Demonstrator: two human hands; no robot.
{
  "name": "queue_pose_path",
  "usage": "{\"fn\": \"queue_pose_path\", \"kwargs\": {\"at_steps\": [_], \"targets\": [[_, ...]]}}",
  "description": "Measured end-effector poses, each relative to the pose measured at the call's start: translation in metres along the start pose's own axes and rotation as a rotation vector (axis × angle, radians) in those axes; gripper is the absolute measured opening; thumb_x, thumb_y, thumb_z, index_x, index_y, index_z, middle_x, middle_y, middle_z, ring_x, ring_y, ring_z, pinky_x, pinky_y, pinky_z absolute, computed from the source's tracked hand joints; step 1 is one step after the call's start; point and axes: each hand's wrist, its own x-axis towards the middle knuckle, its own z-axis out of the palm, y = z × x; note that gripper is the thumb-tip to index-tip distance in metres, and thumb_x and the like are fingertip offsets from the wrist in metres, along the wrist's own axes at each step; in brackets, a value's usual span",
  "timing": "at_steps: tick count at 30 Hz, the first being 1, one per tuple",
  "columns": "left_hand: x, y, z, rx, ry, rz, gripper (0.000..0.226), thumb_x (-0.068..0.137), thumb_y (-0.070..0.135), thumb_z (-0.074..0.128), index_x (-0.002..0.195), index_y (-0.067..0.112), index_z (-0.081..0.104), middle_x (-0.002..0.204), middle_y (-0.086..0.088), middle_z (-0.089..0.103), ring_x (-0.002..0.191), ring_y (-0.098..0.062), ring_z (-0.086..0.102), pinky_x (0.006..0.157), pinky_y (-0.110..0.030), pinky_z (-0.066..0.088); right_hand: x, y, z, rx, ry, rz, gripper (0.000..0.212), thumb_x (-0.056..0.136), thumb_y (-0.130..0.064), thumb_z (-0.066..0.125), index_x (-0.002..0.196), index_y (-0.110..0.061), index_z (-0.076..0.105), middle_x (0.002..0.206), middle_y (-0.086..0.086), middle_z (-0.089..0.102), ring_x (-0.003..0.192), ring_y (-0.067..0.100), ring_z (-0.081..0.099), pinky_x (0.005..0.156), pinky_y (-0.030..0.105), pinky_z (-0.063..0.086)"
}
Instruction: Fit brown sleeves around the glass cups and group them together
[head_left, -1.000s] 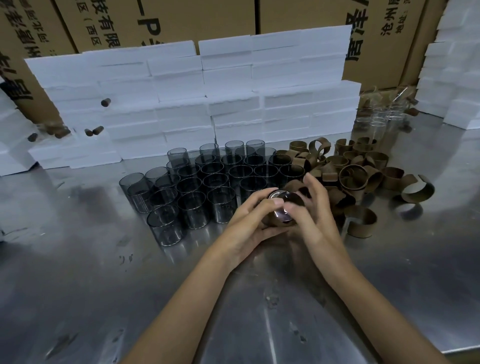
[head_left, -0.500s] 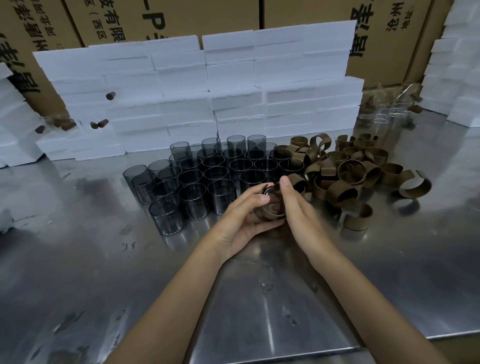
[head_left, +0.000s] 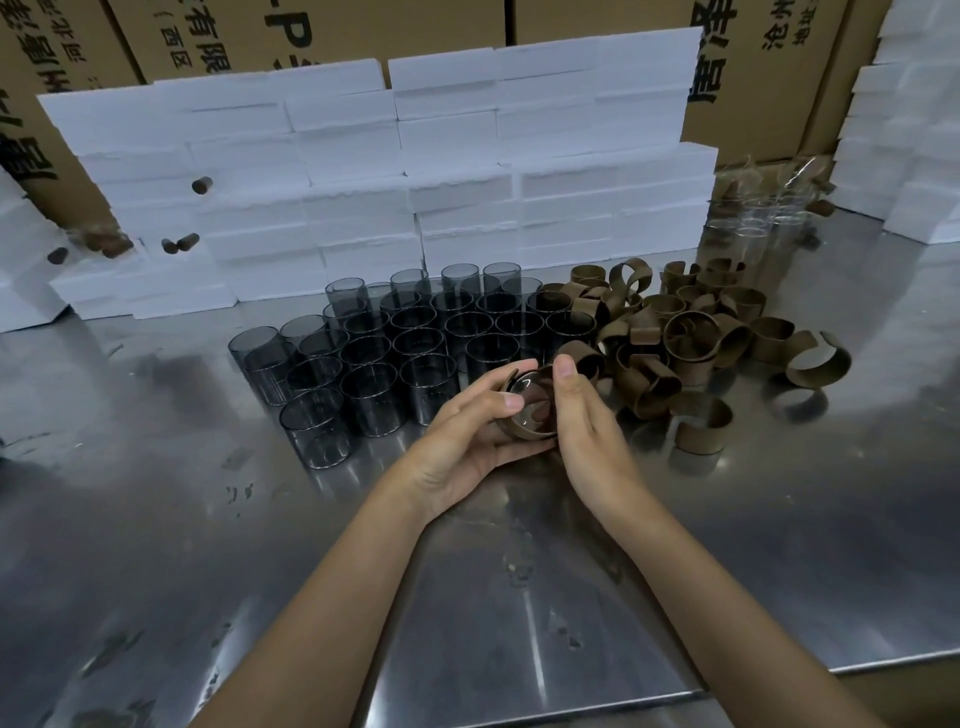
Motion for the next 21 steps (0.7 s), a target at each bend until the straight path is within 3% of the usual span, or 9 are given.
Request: {"fn": "queue_pose_path", "kwargs": {"at_steps": [8,10,13,16,19,21], "targets": [[0.0000,0.0007,-0.0010,-0.003,-0.019,-0.009,0.080,0.072,0.023,0.074,0.148,0.011,0.051,0.144,-0.024,0.058,0.124,-0.039,0.062,0.097,-0.044,0.056,-0.0023,0.0011,0.0008,-0.049,0.011,-0.016,0.061,0.096,-0.071,0.022,0.113,-0.035,0.068,0.106,-0.017,0.072,0.114,0.003,0.061,0.106,0.034,0.045],[-0.0001,0.0003,-0.0010,-0.021,-0.015,-0.010,0.077,0.071,0.021,0.074,0.145,0.011,0.055,0.140,-0.022,0.061,0.120,-0.036,0.065,0.094,-0.042,0.058,-0.0022,0.0019,0.0015,-0.041,0.031,-0.021,0.058,0.097,-0.068,0.023,0.113,-0.034,0.067,0.104,-0.019,0.072,0.111,-0.001,0.062,0.099,0.025,0.045],[-0.0010,-0.0011,-0.0017,-0.024,-0.005,-0.009,0.072,0.072,0.017,0.073,0.142,0.010,0.058,0.132,-0.018,0.067,0.115,-0.032,0.069,0.091,-0.041,0.059,-0.0005,0.0016,0.0020,-0.026,0.074,-0.026,0.048,0.103,-0.060,0.026,0.107,-0.031,0.063,0.096,-0.021,0.070,0.096,-0.014,0.060,0.077,0.004,0.041],[-0.0019,-0.0005,-0.0018,-0.028,0.003,-0.014,0.075,0.073,0.017,0.074,0.145,0.012,0.055,0.139,-0.019,0.063,0.123,-0.036,0.065,0.097,-0.044,0.057,0.0005,0.0017,0.0018,0.008,0.051,-0.036,0.049,0.100,-0.062,0.028,0.109,-0.030,0.064,0.096,-0.026,0.069,0.096,-0.016,0.059,0.080,0.006,0.041],[-0.0019,0.0009,-0.0015,-0.035,0.035,-0.018,0.073,0.079,0.013,0.074,0.147,0.006,0.051,0.144,-0.023,0.058,0.130,-0.039,0.060,0.107,-0.048,0.052,0.0000,0.0005,-0.0007,0.073,0.072,-0.074,0.057,0.092,-0.063,0.032,0.116,-0.023,0.064,0.106,-0.014,0.069,0.100,-0.010,0.062,0.089,0.014,0.047],[-0.0019,0.0016,-0.0015,0.065,0.119,0.012,0.063,0.083,0.014,0.071,0.142,-0.003,0.054,0.142,-0.029,0.058,0.133,-0.040,0.056,0.117,-0.051,0.042,-0.0008,-0.0010,-0.0019,0.089,0.085,-0.103,0.047,0.094,-0.059,0.038,0.121,-0.026,0.059,0.108,-0.016,0.065,0.098,-0.015,0.060,0.084,0.006,0.046]]}}
